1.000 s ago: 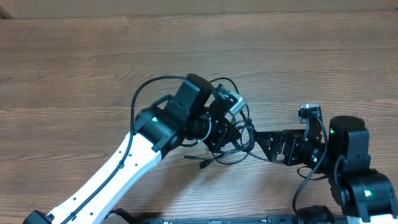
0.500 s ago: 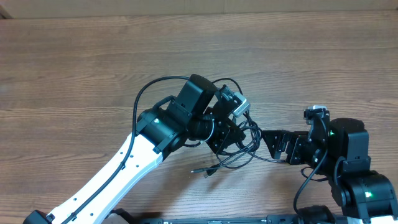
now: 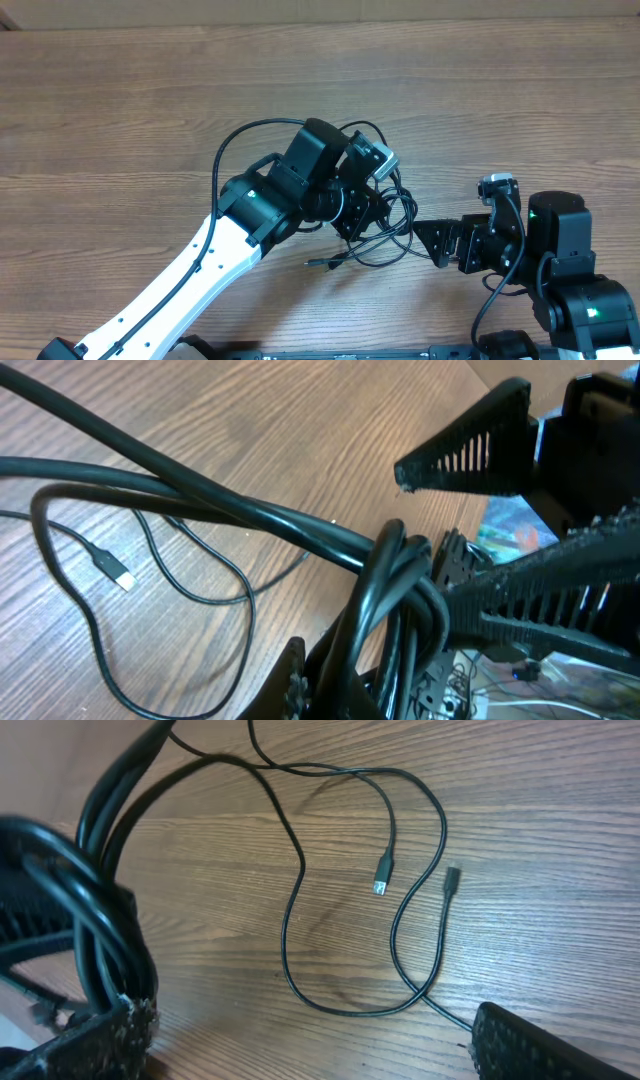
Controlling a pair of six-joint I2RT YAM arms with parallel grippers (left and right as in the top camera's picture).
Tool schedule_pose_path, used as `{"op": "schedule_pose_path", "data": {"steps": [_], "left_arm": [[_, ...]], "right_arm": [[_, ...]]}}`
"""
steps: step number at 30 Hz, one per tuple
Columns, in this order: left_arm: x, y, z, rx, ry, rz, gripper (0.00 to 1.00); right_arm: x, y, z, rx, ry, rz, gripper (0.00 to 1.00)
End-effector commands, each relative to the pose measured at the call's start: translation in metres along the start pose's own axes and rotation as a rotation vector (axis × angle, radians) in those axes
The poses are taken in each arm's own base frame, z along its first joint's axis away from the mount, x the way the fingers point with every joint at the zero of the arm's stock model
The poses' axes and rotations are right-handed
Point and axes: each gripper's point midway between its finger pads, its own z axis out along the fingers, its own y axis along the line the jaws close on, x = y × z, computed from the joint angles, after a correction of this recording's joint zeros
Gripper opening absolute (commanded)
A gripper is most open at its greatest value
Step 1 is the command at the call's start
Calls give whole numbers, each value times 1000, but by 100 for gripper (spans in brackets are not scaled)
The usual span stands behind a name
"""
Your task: Untangle cables
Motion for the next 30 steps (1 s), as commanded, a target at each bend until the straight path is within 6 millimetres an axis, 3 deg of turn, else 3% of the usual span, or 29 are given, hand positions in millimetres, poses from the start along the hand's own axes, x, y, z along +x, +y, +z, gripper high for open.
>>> {"op": "schedule_pose_path", "data": {"steps": [1, 6, 17, 22, 30], "left_arm": [[-10, -4, 0, 6, -31, -5, 4], [-17, -14, -1, 62, -56, -1, 4], [-2, -14, 0, 65, 3, 6, 4], [-2, -16, 0, 79, 5, 7, 4], [-2, -36, 1, 165, 8, 38, 4]], "right_arm": [[1, 6, -1, -29, 5, -42, 100], [2, 6, -1, -28, 7, -50, 100], [-20, 9, -2, -36, -81, -127, 100], [-19, 9, -2, -33, -79, -166, 100], [-21, 10, -2, -35, -87, -170, 100]]}}
